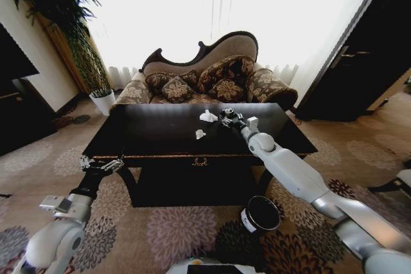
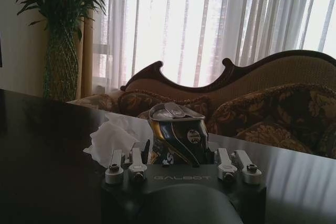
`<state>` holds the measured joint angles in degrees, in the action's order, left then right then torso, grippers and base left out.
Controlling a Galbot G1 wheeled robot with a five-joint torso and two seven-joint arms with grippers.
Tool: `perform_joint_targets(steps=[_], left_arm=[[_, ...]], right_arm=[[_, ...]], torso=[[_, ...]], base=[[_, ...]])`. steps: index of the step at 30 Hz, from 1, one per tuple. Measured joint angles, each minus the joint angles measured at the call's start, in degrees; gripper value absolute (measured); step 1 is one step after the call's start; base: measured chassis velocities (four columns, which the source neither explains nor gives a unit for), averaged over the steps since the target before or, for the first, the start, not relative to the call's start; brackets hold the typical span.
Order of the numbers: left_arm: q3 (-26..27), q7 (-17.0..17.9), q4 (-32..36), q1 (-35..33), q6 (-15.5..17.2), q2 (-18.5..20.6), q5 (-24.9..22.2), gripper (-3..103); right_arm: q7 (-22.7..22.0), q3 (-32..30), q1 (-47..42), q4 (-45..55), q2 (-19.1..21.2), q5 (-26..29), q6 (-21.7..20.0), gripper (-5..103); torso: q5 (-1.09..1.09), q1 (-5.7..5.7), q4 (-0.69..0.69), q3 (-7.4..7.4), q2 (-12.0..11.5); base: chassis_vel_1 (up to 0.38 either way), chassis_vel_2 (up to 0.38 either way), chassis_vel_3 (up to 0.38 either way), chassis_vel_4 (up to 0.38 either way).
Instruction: Move to the front of the table and place the trash on the table into the trash bin.
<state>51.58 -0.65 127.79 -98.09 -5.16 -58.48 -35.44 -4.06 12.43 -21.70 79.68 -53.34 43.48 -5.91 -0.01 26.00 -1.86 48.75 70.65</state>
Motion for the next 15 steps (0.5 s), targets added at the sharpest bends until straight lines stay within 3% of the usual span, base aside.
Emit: perform_joint_targets(steps=[4, 5, 7, 9, 13, 15], left_arm=[[0.0, 0.0, 0.0, 0.0, 0.0, 0.0, 0.0, 100], [0.0, 0.0, 0.0, 0.0, 0.0, 0.0, 0.0, 100], [0.0, 0.0, 0.0, 0.0, 0.0, 0.0, 0.0, 100], [0.0, 0.0, 0.0, 0.0, 0.0, 0.0, 0.0, 100], [0.0, 0.0, 0.0, 0.0, 0.0, 0.0, 0.0, 100], [0.0, 0.0, 0.0, 0.0, 0.0, 0.0, 0.0, 100]], right_arm=[[0.01, -0.53, -0.97, 0.79, 0.16, 0.05, 0.01, 37], [0.01, -0.53, -0.97, 0.79, 0.16, 0.05, 0.01, 37], [0.0, -0.84, -1.4, 1.19, 0.42, 0.18, 0.01, 27], [0.0, -0.91, -1.47, 1.25, 0.48, 0.21, 0.01, 27], [-0.05, -1.59, -2.24, 1.98, 0.88, 0.49, -0.02, 5], [-0.12, -1.89, -2.61, 2.34, 1.01, 0.7, -0.08, 2]], torso=[[0.0, 0.0, 0.0, 0.0, 0.0], [0.0, 0.0, 0.0, 0.0, 0.0], [0.0, 0.0, 0.0, 0.0, 0.0], [0.0, 0.0, 0.0, 0.0, 0.0], [0.0, 0.0, 0.0, 0.0, 0.0], [0.0, 0.0, 0.0, 0.0, 0.0]], base=[[0.0, 0.0, 0.0, 0.0], [0.0, 0.0, 0.0, 0.0], [0.0, 0.0, 0.0, 0.0], [0.0, 0.0, 0.0, 0.0], [0.0, 0.0, 0.0, 0.0], [0.0, 0.0, 0.0, 0.0]])
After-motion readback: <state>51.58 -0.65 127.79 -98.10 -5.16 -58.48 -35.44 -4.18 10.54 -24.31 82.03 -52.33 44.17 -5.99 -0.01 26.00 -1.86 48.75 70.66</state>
